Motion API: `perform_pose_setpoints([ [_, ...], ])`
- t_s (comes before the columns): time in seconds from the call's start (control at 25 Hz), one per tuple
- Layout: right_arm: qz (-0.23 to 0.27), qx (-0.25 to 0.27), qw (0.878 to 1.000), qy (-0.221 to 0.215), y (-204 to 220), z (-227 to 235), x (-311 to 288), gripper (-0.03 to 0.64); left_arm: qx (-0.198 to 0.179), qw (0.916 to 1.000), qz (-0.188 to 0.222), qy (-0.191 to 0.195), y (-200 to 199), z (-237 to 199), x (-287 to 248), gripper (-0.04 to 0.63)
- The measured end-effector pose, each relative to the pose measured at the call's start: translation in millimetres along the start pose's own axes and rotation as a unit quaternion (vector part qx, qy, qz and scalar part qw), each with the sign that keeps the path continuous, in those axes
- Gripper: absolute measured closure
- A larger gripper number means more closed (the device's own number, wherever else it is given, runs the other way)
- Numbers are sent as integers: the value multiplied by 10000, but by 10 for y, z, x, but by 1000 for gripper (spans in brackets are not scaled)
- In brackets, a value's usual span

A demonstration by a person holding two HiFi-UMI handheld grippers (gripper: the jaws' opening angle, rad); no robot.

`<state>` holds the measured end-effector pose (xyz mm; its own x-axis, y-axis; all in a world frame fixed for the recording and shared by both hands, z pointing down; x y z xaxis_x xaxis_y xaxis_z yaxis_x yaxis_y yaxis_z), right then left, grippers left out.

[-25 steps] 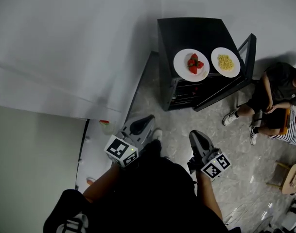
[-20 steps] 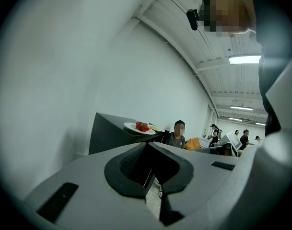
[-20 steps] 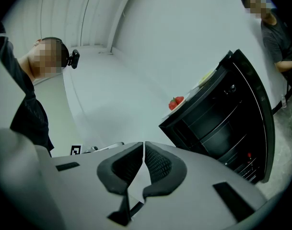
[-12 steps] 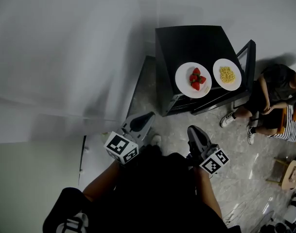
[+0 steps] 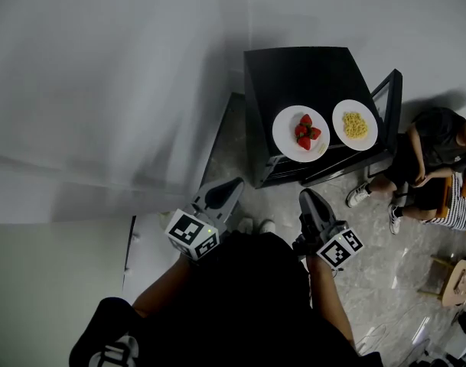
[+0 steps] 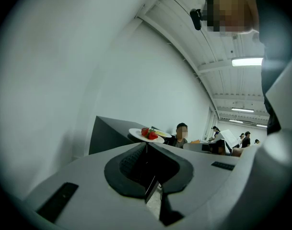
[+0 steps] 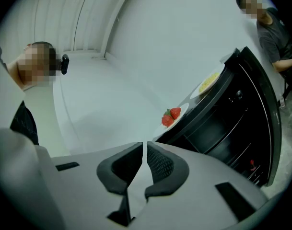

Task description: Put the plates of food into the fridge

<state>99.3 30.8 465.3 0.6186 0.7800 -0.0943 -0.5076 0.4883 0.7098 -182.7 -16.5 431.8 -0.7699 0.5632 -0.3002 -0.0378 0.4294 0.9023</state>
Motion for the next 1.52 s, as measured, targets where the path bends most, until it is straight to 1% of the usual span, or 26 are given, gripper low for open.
perform_pose_setpoints([
  [0.2,33,-172,9998,-86,-122,169,-75,583,-79,9999,-35,-68,-47,57,-85,565],
  [0.44,107,-485,9986,-168,-199,290,-131,583,-59,9998,-50,-183,-76,102,-109,565],
  [0.64,156,-889,9955,-273,-241,421,-237,583,-65,9997,-40,-252,-111,75,-179,565],
  [0.88,232,-1562,9865,-441,-246,552,-337,583,-27,9995,-22,-308,-156,40,-267,565],
  [0.96,243,-1675,9843,-505,-267,575,-370,577,-38,9995,-14,-326,-170,35,-278,565],
  [1.04,253,-1748,9825,-586,-297,587,-414,536,-59,9994,-15,-342,-170,30,-281,565],
  [1.08,263,-1806,9813,-615,-304,592,-433,531,-77,9994,-28,-346,-160,28,-283,565],
  [1.36,398,-2186,9726,-690,-335,653,-538,531,10,9993,-98,-367,-140,-5,-304,565],
  [1.52,501,-2546,9634,-667,-323,676,-531,531,-62,9993,-60,-360,-111,36,-270,565],
])
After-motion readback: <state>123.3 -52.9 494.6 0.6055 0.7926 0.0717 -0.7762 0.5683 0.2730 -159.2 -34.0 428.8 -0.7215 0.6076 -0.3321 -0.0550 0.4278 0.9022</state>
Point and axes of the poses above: the fingertips, and each gripper's own axes: x backward along the fingers, z to its right, y out of its underside, the point moved 10 cm from there along x, backward along the fingers, and after that the axes turned 9 degrees about -z, right-handed, at the moved point
